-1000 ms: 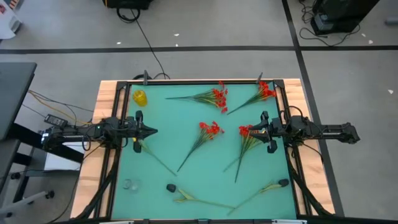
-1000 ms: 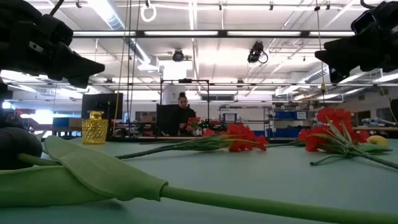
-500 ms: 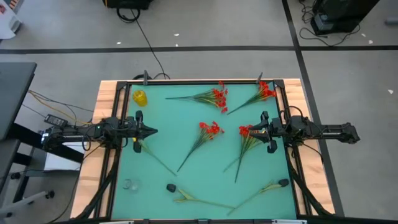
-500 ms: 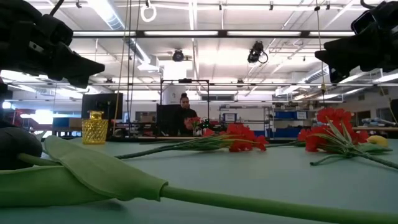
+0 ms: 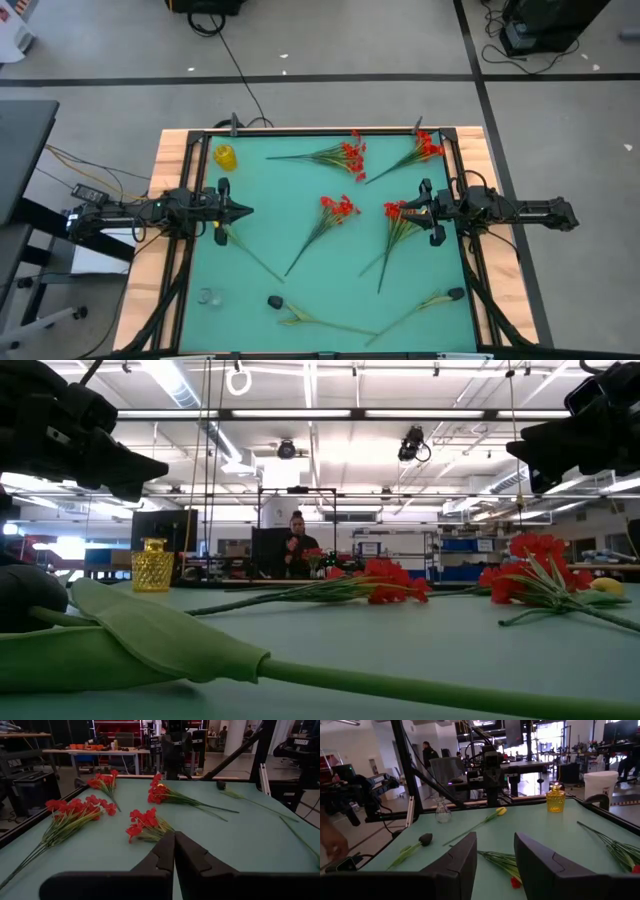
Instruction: Sort flowers into vase by color
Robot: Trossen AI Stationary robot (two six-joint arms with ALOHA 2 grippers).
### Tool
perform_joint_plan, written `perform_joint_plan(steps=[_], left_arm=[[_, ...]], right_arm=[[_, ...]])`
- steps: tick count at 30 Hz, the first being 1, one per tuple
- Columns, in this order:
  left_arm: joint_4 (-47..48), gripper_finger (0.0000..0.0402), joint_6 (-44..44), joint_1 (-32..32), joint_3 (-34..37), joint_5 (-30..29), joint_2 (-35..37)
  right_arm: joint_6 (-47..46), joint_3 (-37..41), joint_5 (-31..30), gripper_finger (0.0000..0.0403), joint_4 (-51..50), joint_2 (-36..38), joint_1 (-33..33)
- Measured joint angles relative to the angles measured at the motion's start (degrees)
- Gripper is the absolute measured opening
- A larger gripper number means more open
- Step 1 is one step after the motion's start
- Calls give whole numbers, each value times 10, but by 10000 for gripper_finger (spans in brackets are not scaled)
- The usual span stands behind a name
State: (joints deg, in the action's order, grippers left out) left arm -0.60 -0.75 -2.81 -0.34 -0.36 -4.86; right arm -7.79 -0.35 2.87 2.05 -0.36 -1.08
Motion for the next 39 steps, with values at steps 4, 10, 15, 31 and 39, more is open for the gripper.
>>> perform_joint_plan(steps=[4, 10, 15, 31, 39], left_arm=[[0, 16, 0, 0, 0, 0, 0], [0, 16, 0, 0, 0, 0, 0], [0, 16, 0, 0, 0, 0, 0], [-55, 16, -90, 0, 0, 0, 0], [-67, 16, -384, 0, 0, -70, 0]], right_arm=[[0, 0, 0, 140, 0, 0, 0], [32, 0, -4, 140, 6, 0, 0], [26, 0, -11, 140, 30, 0, 0], [-491, 0, -348, 140, 149, -4, -1], [-631, 0, -310, 140, 138, -56, -1]])
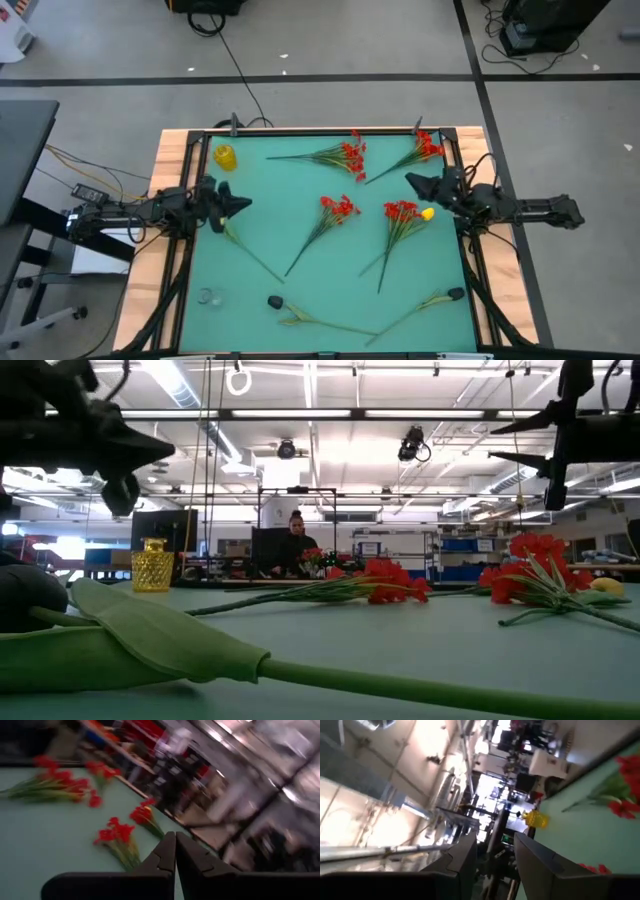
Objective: Sort flowers into vase by color
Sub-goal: Put the orange flowers into the yellow vase
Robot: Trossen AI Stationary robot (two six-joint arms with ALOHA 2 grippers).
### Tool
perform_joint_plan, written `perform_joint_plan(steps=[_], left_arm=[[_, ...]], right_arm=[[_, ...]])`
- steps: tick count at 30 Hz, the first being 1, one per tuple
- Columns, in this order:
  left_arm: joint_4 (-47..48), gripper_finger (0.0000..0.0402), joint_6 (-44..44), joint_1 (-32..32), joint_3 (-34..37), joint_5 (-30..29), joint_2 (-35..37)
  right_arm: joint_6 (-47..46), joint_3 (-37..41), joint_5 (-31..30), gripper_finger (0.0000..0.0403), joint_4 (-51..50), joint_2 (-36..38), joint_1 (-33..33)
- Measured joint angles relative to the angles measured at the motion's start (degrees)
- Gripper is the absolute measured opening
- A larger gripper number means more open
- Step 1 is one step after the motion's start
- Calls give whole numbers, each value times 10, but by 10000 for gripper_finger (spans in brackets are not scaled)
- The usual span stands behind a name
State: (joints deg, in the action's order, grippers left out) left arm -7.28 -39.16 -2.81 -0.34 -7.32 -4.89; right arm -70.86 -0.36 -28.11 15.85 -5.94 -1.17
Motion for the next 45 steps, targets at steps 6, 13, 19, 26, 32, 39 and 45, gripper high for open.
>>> perform_joint_plan(steps=[6, 13, 19, 26, 32, 39, 45], left_arm=[[-7, 16, -14, 0, 0, -21, 0], [-6, 16, -200, 1, 0, -21, 0], [-6, 16, -230, 1, 0, -21, 0], [-6, 16, -202, 1, 0, -25, 0], [-5, 16, -182, 1, 0, -25, 0], [19, 16, -181, 1, 0, -25, 0], [38, 16, -183, 1, 0, 15, 0]], right_arm=[[-78, 0, 28, 140, 5, -51, 0], [-167, -5, 76, 140, -3, -127, 1], [-196, -56, 129, 140, -39, -225, 0], [-210, -160, 181, 140, -149, -337, -12], [-255, -290, 259, 140, -357, -433, -13], [-278, -374, 337, 150, -503, -556, 33], [-351, -374, 402, 207, -490, -626, 108]])
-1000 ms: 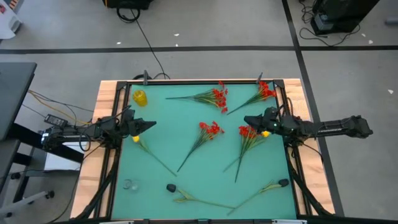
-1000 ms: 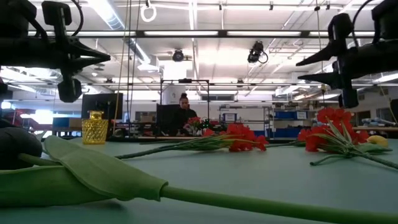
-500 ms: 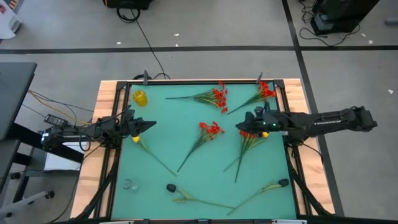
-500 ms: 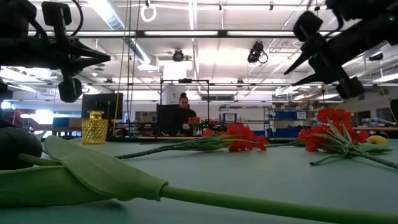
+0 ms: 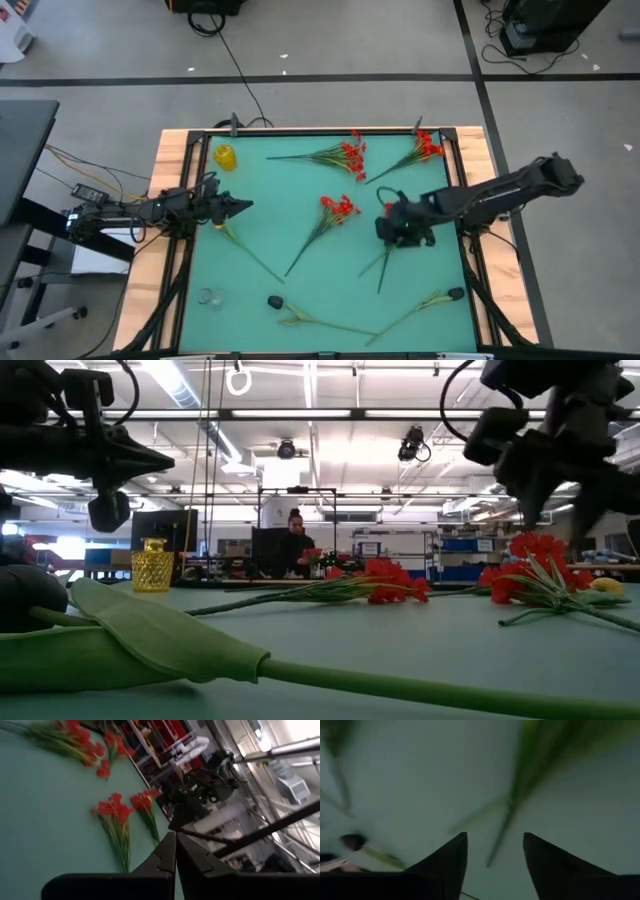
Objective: Sort flowers into vase by color
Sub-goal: Put the orange flowers into the yellow vase
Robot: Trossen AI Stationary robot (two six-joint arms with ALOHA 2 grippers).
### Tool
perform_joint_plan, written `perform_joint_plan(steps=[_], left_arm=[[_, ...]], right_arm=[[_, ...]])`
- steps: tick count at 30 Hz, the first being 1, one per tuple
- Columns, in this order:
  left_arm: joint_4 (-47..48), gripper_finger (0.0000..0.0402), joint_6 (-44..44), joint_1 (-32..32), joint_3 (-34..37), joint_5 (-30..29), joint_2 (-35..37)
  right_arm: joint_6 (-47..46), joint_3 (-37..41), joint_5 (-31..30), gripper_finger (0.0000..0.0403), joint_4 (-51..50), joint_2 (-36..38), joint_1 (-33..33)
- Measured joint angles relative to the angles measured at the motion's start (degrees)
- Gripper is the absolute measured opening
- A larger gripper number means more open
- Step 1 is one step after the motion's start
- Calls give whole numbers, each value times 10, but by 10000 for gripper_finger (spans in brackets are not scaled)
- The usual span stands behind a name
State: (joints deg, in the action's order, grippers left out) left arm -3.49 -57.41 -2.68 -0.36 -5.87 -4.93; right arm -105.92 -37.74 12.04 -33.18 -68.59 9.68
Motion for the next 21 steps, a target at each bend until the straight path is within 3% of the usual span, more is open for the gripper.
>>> perform_joint_plan(steps=[5, 10, 15, 21], left_arm=[[20, 16, 9, 0, 0, 2, 0], [20, 16, 46, 0, 0, 2, -6], [20, 16, 87, 0, 0, 0, -8], [18, 16, 146, 0, 0, -10, -7]], right_arm=[[-95, 0, 0, 260, 1, -34, 50], [-133, 0, -33, 289, 7, -59, 59], [-141, 0, -65, 287, 23, -94, 49], [-141, -6, -67, 248, 45, -147, 42]])
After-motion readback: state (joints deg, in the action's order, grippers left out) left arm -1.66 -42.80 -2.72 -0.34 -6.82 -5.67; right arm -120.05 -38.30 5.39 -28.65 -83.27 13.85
